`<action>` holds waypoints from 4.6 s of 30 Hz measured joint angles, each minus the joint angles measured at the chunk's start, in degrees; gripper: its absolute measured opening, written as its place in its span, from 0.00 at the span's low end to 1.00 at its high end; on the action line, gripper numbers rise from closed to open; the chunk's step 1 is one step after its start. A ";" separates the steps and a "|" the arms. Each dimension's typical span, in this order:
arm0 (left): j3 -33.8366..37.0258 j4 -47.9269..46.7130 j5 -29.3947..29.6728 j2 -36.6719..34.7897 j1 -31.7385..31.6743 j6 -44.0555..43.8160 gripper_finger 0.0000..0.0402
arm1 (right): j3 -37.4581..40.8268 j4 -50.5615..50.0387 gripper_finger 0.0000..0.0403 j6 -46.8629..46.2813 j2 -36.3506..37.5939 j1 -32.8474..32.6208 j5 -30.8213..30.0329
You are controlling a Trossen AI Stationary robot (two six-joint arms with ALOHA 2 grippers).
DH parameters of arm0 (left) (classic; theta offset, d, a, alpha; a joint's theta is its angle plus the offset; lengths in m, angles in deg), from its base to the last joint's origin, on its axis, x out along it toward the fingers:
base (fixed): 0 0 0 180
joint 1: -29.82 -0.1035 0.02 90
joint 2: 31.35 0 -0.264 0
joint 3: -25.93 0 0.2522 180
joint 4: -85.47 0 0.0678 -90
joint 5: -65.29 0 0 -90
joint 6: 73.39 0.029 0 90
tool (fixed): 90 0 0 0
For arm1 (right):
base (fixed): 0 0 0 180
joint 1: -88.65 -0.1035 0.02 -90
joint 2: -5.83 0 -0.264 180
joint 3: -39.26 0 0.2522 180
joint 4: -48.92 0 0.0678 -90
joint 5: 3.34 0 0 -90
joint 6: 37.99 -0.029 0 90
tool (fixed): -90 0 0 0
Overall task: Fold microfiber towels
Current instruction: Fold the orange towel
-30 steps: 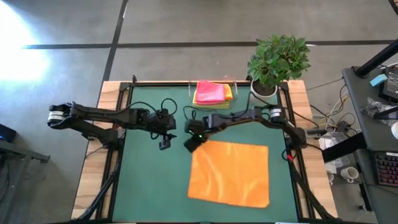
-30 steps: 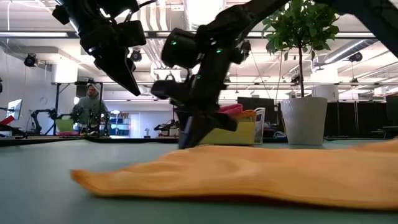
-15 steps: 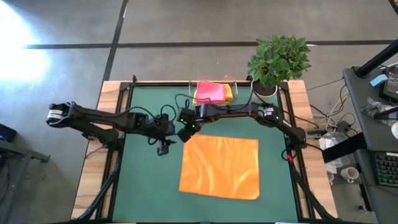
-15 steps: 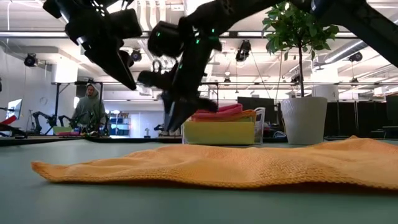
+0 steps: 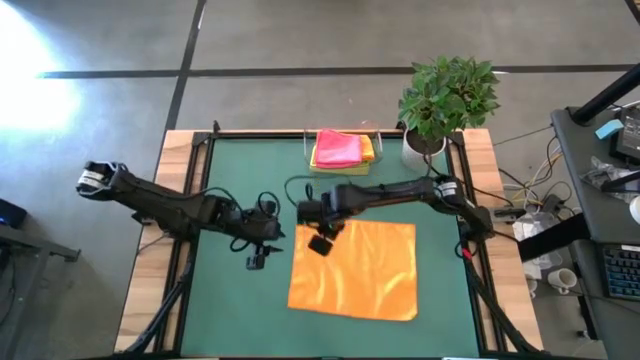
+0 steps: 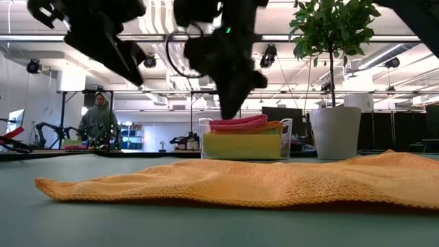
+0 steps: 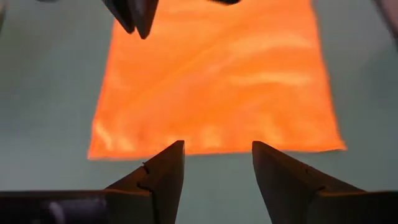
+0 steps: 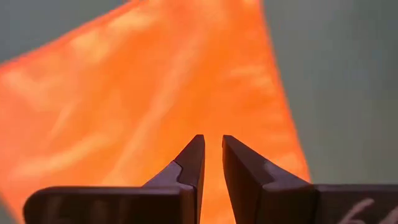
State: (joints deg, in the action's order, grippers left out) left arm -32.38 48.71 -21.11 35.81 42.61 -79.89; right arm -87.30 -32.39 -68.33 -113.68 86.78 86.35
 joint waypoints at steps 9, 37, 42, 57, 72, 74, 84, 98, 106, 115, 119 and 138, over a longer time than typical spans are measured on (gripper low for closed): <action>-0.16 9.39 0.02 5.19 5.43 1.24 0.43 | 9.16 -2.52 0.12 -3.16 7.61 -9.38 -4.62; -3.43 17.95 -0.24 18.67 15.78 -2.22 0.43 | 54.32 21.41 0.12 -16.63 41.06 -34.37 -5.75; -6.04 17.79 -0.36 23.07 18.34 -2.26 0.43 | 56.81 23.82 0.13 -16.33 40.53 -36.13 -5.28; -11.40 16.01 -0.44 33.11 19.83 -5.23 0.43 | 59.47 25.26 0.38 -11.13 37.88 -37.23 -2.63; -11.07 12.55 2.72 36.31 19.91 -7.95 0.43 | 59.59 29.21 0.40 -14.26 37.88 -43.31 -2.23; -10.89 12.35 2.80 36.31 19.77 -10.30 0.42 | 59.59 29.64 0.40 -15.43 37.88 -44.40 -2.24; -10.89 11.05 5.37 36.14 19.53 -12.69 0.11 | 59.63 32.77 0.40 -16.74 37.10 -47.04 -2.36; -10.78 10.95 4.99 36.07 19.39 -12.69 0.03 | 59.66 40.78 0.40 -17.13 27.64 -47.39 -0.59; -11.03 10.56 4.21 35.78 19.37 -12.73 0.03 | 59.58 40.35 0.21 -20.89 26.04 -47.37 -0.57; -16.47 5.40 -5.57 33.78 19.07 -15.62 0.03 | 59.58 41.93 0.02 -26.26 32.82 -47.76 2.68; -18.89 3.42 -10.09 33.12 19.04 -17.77 0.03 | 56.77 42.05 0.02 -26.80 35.37 -48.03 2.54; -21.08 -5.98 10.39 24.88 10.46 -24.39 0.03 | 48.39 5.86 0.02 -39.91 35.91 -46.27 -16.92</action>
State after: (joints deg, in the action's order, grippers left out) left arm -53.46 42.74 -10.72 60.69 53.08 -104.27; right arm -38.92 -26.52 -108.25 -77.77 40.51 69.42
